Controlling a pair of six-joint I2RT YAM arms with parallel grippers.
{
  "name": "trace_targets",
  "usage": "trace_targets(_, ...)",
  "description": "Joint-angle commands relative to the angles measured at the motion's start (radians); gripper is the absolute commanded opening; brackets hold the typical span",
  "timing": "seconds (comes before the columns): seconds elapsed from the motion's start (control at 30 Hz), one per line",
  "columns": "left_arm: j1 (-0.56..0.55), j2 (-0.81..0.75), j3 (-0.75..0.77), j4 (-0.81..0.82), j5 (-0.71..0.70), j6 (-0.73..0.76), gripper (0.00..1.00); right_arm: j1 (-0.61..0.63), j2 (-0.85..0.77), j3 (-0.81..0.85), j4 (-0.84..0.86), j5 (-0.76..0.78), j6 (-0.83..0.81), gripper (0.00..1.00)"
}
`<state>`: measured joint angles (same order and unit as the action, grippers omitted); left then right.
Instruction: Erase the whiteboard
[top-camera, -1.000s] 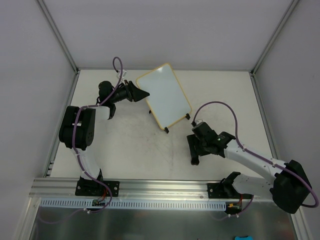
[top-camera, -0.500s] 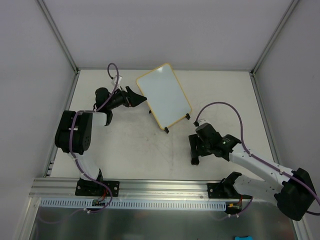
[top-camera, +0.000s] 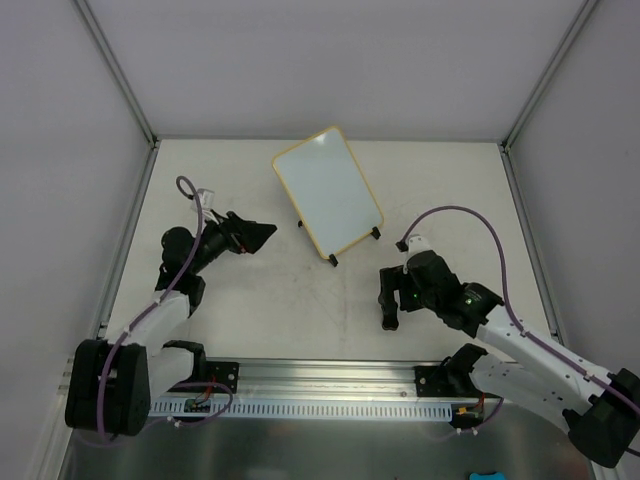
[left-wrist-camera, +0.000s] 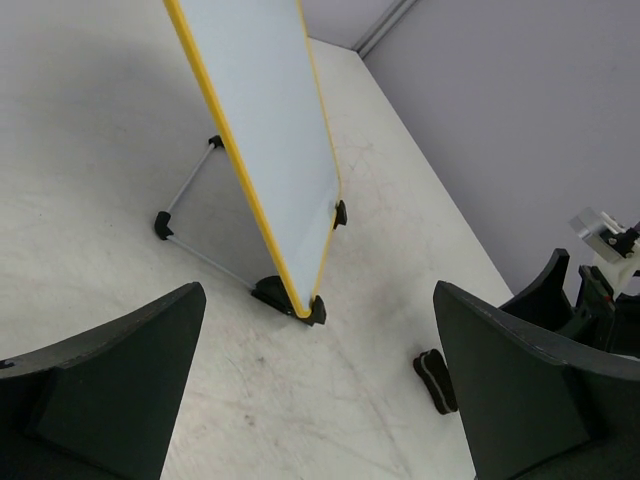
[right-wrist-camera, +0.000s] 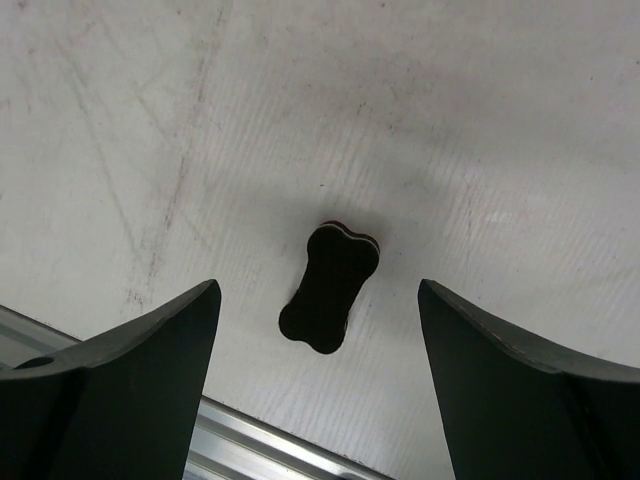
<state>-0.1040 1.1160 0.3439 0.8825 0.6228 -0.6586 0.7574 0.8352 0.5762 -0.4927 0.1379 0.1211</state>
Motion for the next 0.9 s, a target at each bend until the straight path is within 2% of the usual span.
trace_targets(0.0,-0.002,-0.158,-0.012,-0.235,-0.058,0.047,0.99,-0.004,-0.039,0.005,0.057,-0.004,-0.038,0.84)
trace_targets(0.07,-0.002,-0.246,-0.048,-0.325,-0.074,0.05,0.99,-0.004,-0.082,-0.002,0.065,0.015,-0.038,0.85)
trace_targets(0.27,-0.002,-0.419,-0.172,-0.375,0.0,0.005,0.99,-0.004,-0.205,-0.047,0.105,0.058,-0.07,0.85)
trace_targets(0.3,-0.002,-0.473,-0.174,-0.457,-0.006,0.011,0.99,-0.004,-0.225,-0.05,0.106,0.068,-0.075,0.88)
trace_targets(0.43,-0.002,-0.588,-0.171,-0.62,-0.011,0.04,0.99,-0.004,-0.303,-0.065,0.106,0.109,-0.1,0.9)
trace_targets(0.6,-0.002,-0.731,-0.209,-0.701,0.018,0.054,0.99,-0.006,-0.323,-0.082,0.106,0.117,-0.109,0.91)
trace_targets(0.7,-0.002,-0.781,-0.224,-0.746,0.023,0.092,0.99,-0.004,-0.353,-0.096,0.106,0.137,-0.101,0.91)
trace_targets(0.87,-0.006,-0.768,-0.21,-0.754,0.058,0.117,0.99,-0.004,-0.401,-0.107,0.105,0.147,-0.104,0.91)
